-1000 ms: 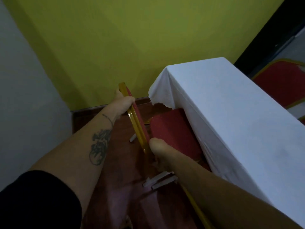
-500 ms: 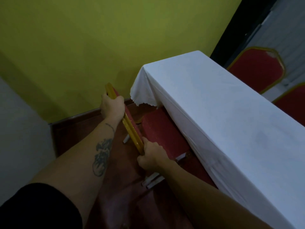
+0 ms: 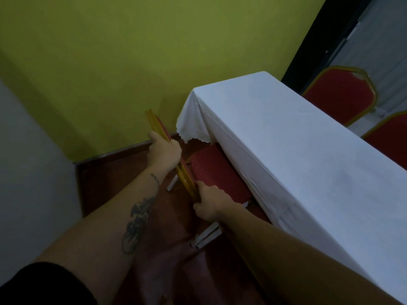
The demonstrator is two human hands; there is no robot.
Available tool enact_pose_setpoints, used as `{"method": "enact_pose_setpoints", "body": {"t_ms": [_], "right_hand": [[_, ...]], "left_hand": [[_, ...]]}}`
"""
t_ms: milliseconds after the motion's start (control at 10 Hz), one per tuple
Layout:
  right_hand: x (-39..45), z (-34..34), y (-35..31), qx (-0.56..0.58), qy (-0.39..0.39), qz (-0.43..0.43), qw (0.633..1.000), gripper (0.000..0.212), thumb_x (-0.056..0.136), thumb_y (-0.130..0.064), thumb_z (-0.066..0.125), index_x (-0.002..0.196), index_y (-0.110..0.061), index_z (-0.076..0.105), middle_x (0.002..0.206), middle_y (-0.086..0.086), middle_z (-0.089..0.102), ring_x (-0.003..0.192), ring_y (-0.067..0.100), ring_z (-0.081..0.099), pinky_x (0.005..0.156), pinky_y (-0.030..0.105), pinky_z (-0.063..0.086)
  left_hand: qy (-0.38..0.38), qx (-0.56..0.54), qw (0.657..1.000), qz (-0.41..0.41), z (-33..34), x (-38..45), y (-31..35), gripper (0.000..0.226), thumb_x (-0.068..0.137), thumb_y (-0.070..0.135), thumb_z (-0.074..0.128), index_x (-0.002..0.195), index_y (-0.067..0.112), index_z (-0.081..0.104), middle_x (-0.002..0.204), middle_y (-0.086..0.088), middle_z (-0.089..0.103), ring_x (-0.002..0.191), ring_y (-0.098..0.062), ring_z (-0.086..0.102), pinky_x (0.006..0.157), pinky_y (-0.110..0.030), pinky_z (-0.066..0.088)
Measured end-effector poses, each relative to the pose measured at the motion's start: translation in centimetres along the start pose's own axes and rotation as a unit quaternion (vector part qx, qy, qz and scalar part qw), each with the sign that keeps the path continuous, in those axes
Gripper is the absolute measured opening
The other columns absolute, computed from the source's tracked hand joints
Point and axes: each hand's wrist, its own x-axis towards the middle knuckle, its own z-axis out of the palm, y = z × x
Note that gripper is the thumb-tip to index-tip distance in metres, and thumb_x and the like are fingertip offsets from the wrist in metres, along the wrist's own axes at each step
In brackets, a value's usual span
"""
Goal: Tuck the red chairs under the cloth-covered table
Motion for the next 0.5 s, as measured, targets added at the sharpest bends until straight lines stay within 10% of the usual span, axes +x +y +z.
{"method": "enact_pose_setpoints", "body": {"t_ms": [300,400,500], "right_hand": [[-5.9,0.3,2.7,-0.069,0.105,-0.048,0.991,0.033,0.092,-0.015,0.059,0.124,-0.015,0.059,0.119,0.013,0.063,0.108,0.037,0.064,0.093,0.045,0.054],[-8.8,-0.6,5.8,-0.015,0.137,-0.056,0.989,0.041,0.088,-0.014,0.057,0.128,-0.018,0.064,0.123,0.012,0.065,0.111,0.036,0.064,0.094,0.043,0.053],[-11.4,-1.8,10.8,0.015,0.179,-0.060,0.982,0.051,0.081,-0.020,0.052,0.129,-0.025,0.067,0.131,0.008,0.068,0.118,0.034,0.064,0.098,0.040,0.053]], "left_hand": [[-0.037,0.045,0.996,-0.072,0.4,-3.3,1.2,0.087,0.098,0.027,0.050,0.155,-0.002,-0.009,0.145,-0.027,0.048,0.127,-0.044,0.053,0.102,-0.045,0.047],[-0.044,0.045,0.996,-0.061,-0.2,-6.5,1.7,0.072,0.081,0.020,0.057,0.143,-0.005,0.029,0.124,-0.024,0.061,0.113,-0.043,0.061,0.097,-0.050,0.054],[-0.035,0.075,0.996,-0.010,0.8,-12.6,2.7,0.007,0.080,0.013,0.058,0.079,0.006,0.056,0.090,-0.015,0.063,0.083,-0.032,0.061,0.075,-0.036,0.054]]}}
